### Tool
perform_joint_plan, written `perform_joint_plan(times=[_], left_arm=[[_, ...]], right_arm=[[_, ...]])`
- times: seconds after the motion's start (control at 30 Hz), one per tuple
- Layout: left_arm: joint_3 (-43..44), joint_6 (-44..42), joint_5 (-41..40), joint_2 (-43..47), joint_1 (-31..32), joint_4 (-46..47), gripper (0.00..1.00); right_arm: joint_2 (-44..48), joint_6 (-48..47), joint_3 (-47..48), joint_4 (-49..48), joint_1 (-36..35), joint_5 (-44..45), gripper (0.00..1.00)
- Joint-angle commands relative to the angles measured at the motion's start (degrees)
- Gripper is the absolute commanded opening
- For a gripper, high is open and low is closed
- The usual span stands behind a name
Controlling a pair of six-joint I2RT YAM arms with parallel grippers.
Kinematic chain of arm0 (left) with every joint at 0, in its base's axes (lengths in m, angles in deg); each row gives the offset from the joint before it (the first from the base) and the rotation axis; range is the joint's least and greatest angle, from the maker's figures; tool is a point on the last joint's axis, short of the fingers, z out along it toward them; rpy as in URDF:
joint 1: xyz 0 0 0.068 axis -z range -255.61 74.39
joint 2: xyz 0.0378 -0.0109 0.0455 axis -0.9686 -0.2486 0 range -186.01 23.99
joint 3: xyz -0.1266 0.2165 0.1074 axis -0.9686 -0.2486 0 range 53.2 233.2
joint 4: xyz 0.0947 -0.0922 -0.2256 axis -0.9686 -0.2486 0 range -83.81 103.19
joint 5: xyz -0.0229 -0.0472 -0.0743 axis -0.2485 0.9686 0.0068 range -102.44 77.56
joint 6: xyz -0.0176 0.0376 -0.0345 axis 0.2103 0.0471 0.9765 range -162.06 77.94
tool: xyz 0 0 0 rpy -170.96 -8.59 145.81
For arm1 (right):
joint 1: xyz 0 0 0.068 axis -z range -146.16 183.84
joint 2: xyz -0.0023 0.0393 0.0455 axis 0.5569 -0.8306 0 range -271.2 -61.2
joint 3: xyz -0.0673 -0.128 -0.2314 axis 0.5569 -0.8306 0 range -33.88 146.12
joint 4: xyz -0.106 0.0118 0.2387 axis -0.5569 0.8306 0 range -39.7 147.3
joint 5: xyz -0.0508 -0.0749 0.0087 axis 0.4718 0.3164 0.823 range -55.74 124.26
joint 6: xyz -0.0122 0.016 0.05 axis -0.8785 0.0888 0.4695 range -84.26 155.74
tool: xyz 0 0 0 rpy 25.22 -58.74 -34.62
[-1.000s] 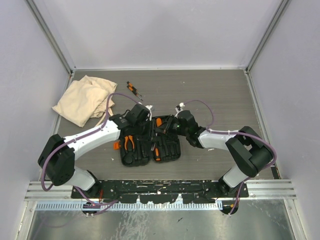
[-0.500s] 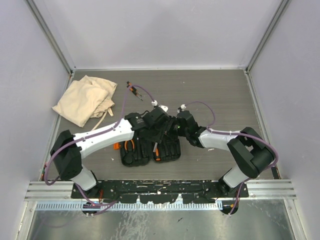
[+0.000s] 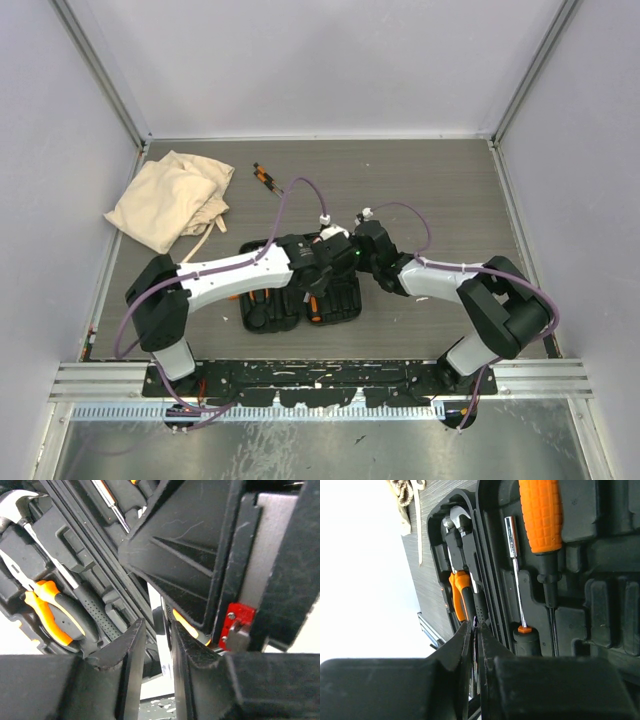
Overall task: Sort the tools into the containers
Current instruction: Pick up the utility knife at the center of the board.
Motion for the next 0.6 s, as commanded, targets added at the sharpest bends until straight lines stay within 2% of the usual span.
perform_joint_plan(times=[0.0, 0.13, 0.3, 0.43, 0.57], left_arm=[[2.59, -0.70, -5.78, -1.14, 1.02, -2.96, 0.25], [2.44, -0.96, -7.37, -1.63, 1.31, -3.51, 0.17], [2.21, -1.40, -8.87, -1.82, 1.33, -3.85, 0.01], [1.93, -1.51, -9.91, -1.38, 1.34, -3.85, 0.00], [0.96, -1.30, -10.46, -0.16, 1.33, -2.93, 0.00]], right_arm=[[2.71, 1.06, 1.55, -3.14, -0.26, -1.70, 0.01], [2.71, 1.23, 1.70, -3.05, -0.26, -1.92, 0.01], [2.80, 1.17, 2.04, -2.90, -0.34, -2.09, 0.01], [3.23, 0.71, 2.16, -2.17, -0.26, -1.97, 0.06], [4.35, -0.24, 2.24, -0.54, -0.30, -1.32, 0.18]])
